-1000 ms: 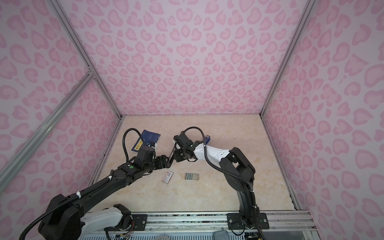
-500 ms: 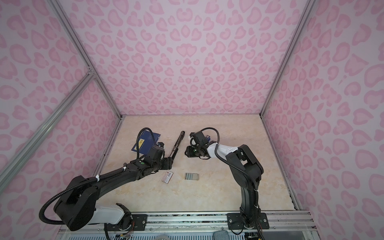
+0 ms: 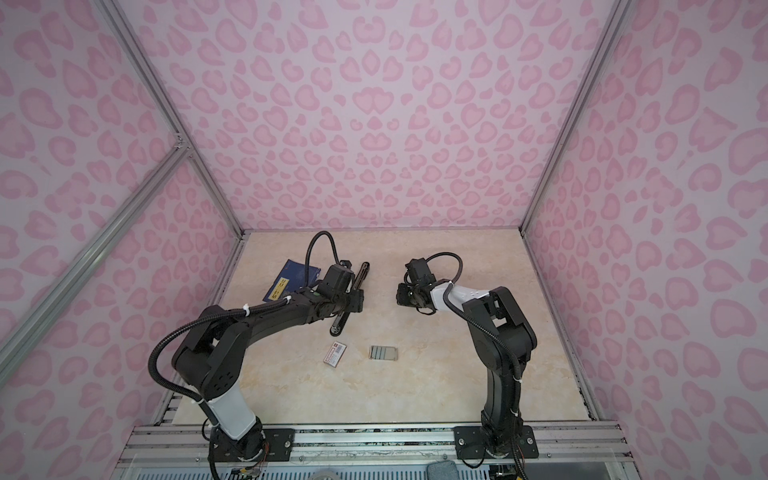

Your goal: Load the staples into the stapler

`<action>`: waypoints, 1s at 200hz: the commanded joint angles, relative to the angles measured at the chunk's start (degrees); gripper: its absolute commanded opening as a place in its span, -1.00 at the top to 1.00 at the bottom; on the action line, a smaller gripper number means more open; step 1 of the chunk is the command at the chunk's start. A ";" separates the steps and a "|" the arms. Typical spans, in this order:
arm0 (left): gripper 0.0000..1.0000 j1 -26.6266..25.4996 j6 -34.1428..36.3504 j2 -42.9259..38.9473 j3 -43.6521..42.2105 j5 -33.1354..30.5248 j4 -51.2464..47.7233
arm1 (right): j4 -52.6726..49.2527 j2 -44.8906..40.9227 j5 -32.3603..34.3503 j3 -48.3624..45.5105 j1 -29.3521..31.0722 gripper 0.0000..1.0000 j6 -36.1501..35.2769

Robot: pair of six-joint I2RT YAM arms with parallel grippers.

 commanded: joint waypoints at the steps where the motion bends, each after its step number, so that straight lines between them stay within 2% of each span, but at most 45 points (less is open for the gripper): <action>1: -0.46 1.07 2.59 4.14 5.33 0.27 -1.26 | 0.52 -1.30 1.82 -1.05 -0.56 0.19 -0.22; 73: -0.39 4.37 7.39 20.12 24.21 4.96 -8.37 | 3.84 -8.94 -3.37 -7.24 1.27 0.18 0.69; 104: -0.21 4.76 9.44 22.12 25.79 6.83 -8.53 | 5.19 -11.05 -3.72 -9.24 3.04 0.18 1.40; 123: 0.02 4.75 10.31 21.71 25.44 9.37 -7.76 | 6.78 -11.15 -3.85 -10.48 3.48 0.18 2.50; 145: 0.14 4.67 10.63 21.34 24.56 11.34 -6.68 | 9.45 -9.43 -5.08 -11.17 3.53 0.18 4.50; 196: 0.25 2.43 12.36 21.02 23.60 13.92 -6.27 | 19.38 -6.71 -7.68 -14.47 3.19 0.18 9.83; 200: 0.36 2.19 12.55 20.95 23.51 14.09 -6.19 | 20.23 -6.66 -7.90 -14.82 3.09 0.19 10.33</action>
